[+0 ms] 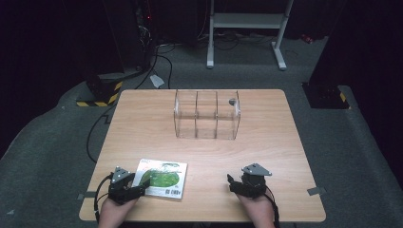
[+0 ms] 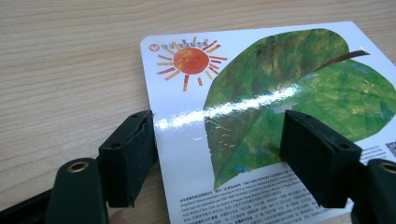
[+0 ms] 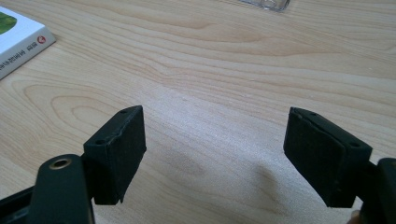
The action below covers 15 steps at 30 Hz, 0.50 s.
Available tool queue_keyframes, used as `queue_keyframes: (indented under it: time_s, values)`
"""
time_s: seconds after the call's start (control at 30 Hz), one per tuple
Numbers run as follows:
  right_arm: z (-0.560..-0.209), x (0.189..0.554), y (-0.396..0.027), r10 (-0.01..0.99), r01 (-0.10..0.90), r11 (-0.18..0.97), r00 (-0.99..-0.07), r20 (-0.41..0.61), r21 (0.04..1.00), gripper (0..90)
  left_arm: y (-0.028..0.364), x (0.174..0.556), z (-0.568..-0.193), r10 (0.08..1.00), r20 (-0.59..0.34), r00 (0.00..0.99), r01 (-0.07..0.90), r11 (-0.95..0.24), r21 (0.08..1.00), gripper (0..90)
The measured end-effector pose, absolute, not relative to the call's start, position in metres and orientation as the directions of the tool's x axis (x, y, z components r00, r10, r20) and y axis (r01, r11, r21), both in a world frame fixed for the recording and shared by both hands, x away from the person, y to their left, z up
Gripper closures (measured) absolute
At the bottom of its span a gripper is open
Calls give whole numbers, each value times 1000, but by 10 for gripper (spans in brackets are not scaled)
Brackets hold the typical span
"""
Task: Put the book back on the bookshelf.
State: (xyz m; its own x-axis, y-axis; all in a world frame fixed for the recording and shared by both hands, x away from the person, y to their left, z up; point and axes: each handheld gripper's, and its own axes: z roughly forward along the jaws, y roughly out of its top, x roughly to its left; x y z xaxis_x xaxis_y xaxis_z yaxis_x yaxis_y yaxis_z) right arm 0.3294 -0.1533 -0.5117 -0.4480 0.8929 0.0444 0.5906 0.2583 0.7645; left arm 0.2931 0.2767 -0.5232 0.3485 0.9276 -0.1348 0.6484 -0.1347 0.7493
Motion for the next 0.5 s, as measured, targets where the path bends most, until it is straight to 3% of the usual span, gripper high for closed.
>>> queue_keyframes:
  time_s: [0.5]
  values:
    - [-514,324,-144,876,591,279,-480,52,757,222,234,288,-520,861,-135,490,630,-244,737,317]
